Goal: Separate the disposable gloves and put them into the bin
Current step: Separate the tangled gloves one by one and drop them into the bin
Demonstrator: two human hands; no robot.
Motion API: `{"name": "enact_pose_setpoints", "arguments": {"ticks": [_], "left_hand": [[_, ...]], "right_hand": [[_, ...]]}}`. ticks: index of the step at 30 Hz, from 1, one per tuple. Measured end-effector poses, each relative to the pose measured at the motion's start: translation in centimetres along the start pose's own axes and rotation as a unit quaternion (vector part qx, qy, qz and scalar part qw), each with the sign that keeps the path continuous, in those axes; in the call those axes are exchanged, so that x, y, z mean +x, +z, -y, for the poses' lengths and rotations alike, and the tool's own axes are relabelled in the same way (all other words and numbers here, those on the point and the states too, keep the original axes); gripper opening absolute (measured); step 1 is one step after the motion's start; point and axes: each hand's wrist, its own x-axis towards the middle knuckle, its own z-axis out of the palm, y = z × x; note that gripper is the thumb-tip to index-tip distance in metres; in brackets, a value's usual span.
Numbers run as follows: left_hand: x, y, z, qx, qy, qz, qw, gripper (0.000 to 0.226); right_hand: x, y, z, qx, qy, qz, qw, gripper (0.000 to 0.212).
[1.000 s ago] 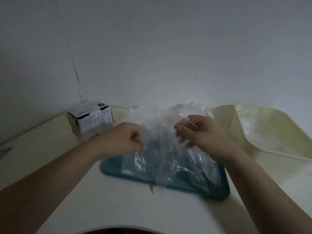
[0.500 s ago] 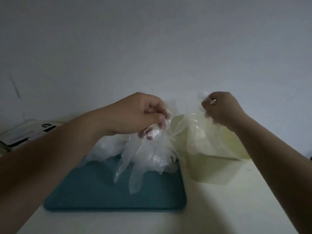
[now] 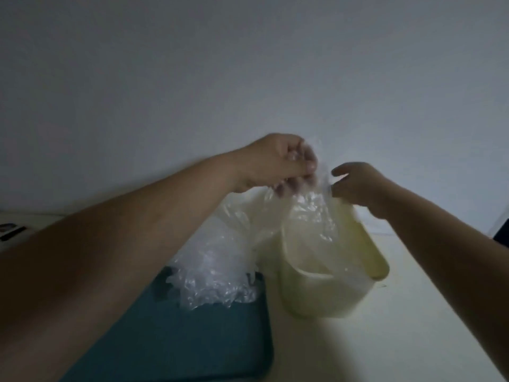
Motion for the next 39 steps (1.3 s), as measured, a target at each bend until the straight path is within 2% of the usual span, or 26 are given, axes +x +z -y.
{"name": "enact_pose_setpoints", "arguments": {"ticks": [2, 4, 6, 7, 9, 11, 13, 15, 17, 19, 24, 27, 29, 31, 33, 36, 39], "left_hand": [[2.1, 1.8, 2.0, 0.031, -0.015, 0.002, 0.999, 0.008], [3.7, 3.5, 3.8, 0.040, -0.025, -0.011, 0.999, 0.007], [5.0, 4.8, 5.2, 0.087, -0.028, -0.010, 0.996, 0.007], [5.4, 5.2, 5.8, 0.123, -0.033, 0.003, 0.992, 0.009], [6.2, 6.1, 6.4, 0.179, -0.045, 0.021, 0.983, 0.021], [7.1, 7.0, 6.7, 0.253, -0.065, 0.010, 0.965, 0.032], [7.6, 7.8, 6.7, 0.298, -0.102, 0.015, 0.949, 0.022], [7.6, 7.9, 6.8, 0.307, -0.108, 0.014, 0.945, 0.019], [6.6, 6.8, 6.9, 0.319, -0.050, -0.038, 0.946, 0.032], [5.0, 5.2, 6.3, 0.314, -0.007, -0.075, 0.947, 0.034], [-0.5, 2.0, 4.7, 0.304, -0.004, -0.077, 0.950, 0.019], [-5.8, 0.5, 4.7, 0.347, -0.030, -0.057, 0.936, 0.017], [-9.3, -0.3, 5.6, 0.412, -0.056, -0.054, 0.908, 0.031], [-12.4, -0.6, 6.8, 0.467, -0.080, -0.046, 0.879, 0.051], [-14.1, -0.2, 8.5, 0.484, -0.121, -0.021, 0.867, 0.064], [-15.5, -0.2, 10.4, 0.429, -0.144, -0.056, 0.890, 0.043], [-16.4, -0.9, 11.0, 0.345, -0.147, -0.122, 0.919, 0.026]], "right_hand": [[-0.1, -2.1, -0.5, 0.008, 0.016, -0.051, 0.999, 0.049], [-1.3, -2.9, -0.8, -0.031, -0.018, -0.099, 0.994, 0.037], [-3.0, -2.8, -0.7, -0.055, -0.083, -0.108, 0.989, 0.024], [-3.8, -2.7, -0.4, -0.065, -0.107, -0.080, 0.989, 0.017], [-5.8, -2.3, 0.5, -0.090, -0.126, 0.038, 0.987, 0.010], [-7.1, -1.6, 1.5, -0.171, -0.131, 0.160, 0.963, 0.021], [-7.6, -0.1, 2.1, -0.288, -0.132, 0.231, 0.920, 0.043], [-7.6, 1.4, 2.4, -0.346, -0.112, 0.271, 0.891, 0.059], [-7.2, 2.9, 2.5, -0.367, -0.086, 0.296, 0.878, 0.065], [-6.8, 4.4, 2.3, -0.403, -0.072, 0.317, 0.856, 0.065], [-6.5, 7.5, 2.0, -0.474, -0.061, 0.363, 0.800, 0.053], [-6.8, 6.1, 3.4, -0.472, -0.050, 0.330, 0.816, 0.060], [-7.4, 4.4, 5.1, -0.469, -0.054, 0.297, 0.830, 0.061], [-8.1, 3.4, 6.7, -0.468, -0.074, 0.253, 0.843, 0.054], [-8.9, 3.7, 8.0, -0.426, -0.126, 0.177, 0.878, 0.043], [-11.0, 6.7, 9.8, -0.257, -0.229, 0.062, 0.937, 0.041], [-13.1, 10.8, 9.9, -0.117, -0.276, 0.083, 0.950, 0.042]]}}
